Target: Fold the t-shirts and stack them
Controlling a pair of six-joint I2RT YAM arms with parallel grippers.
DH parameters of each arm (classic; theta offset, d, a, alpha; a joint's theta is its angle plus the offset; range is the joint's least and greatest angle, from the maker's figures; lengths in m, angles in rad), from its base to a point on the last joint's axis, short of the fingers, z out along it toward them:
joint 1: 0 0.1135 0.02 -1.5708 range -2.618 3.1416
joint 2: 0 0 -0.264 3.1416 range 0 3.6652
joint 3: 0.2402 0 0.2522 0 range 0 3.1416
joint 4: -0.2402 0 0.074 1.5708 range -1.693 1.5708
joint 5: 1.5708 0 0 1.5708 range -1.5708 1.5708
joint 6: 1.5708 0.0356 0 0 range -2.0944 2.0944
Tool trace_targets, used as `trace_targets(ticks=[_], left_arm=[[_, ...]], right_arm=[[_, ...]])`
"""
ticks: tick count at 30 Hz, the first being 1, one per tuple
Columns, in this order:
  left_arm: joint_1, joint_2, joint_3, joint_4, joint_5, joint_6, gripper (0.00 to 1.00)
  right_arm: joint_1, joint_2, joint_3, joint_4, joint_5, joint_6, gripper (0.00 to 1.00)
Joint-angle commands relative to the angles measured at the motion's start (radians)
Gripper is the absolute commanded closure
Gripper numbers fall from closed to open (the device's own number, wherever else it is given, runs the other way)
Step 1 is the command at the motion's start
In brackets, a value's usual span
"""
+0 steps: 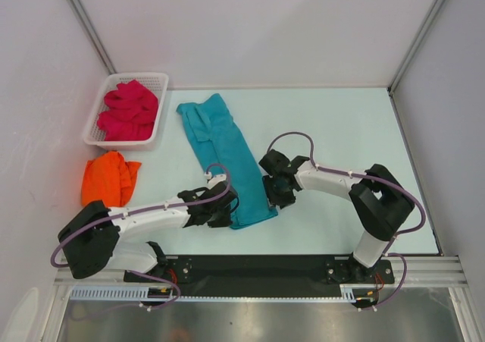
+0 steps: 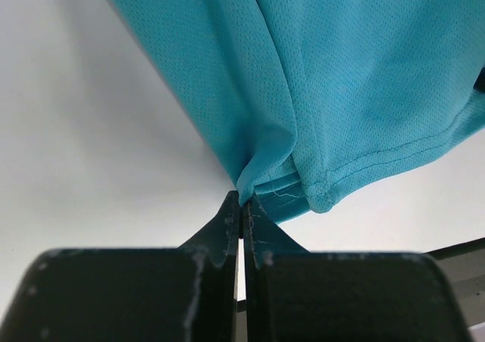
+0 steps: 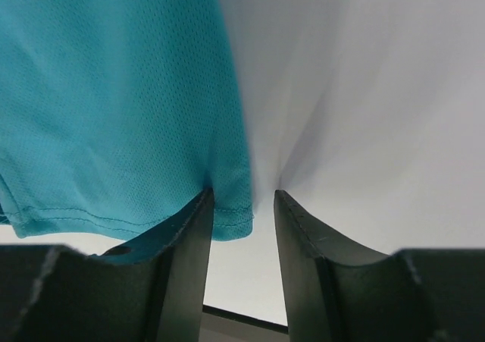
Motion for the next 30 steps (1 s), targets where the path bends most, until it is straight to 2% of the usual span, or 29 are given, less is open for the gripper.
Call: trace_targets(ticks=[1, 7, 9, 10, 21, 25, 30], left_arm=[[-0.004, -0.035, 0.002, -0.017, -0.033, -0.017, 1.00], [-0.004, -0.047, 0.004, -0.031, -0.042, -0.019, 1.00], [-0.004, -0.052, 0.007, -0.037, -0.044, -0.017, 1.00], [-0.006, -0.054, 0.008, -0.039, -0.045, -0.016, 1.00], [-0.006, -0.142, 0.051, -0.117, -0.051, -0.014, 0.99], [0.002, -0.153, 0.085, -0.134, -0.060, -0.005, 0.99], [0.062, -0.123, 0.131, -0.137, -0.053, 0.037, 0.99]], right_arm=[[0.020, 0.011, -0.024, 0.036, -0.012, 0.032, 0.59], [0.026, 0.002, -0.056, 0.055, -0.022, 0.039, 0.69], [0.027, -0.001, -0.064, 0.062, -0.032, 0.040, 0.85], [0.027, -0.003, -0.064, 0.064, -0.036, 0.040, 1.00], [0.069, -0.110, 0.024, -0.059, 0.005, 0.040, 1.00], [0.055, -0.072, 0.123, -0.111, 0.040, -0.001, 1.00], [0.021, 0.035, 0.347, -0.163, 0.053, -0.072, 1.00]])
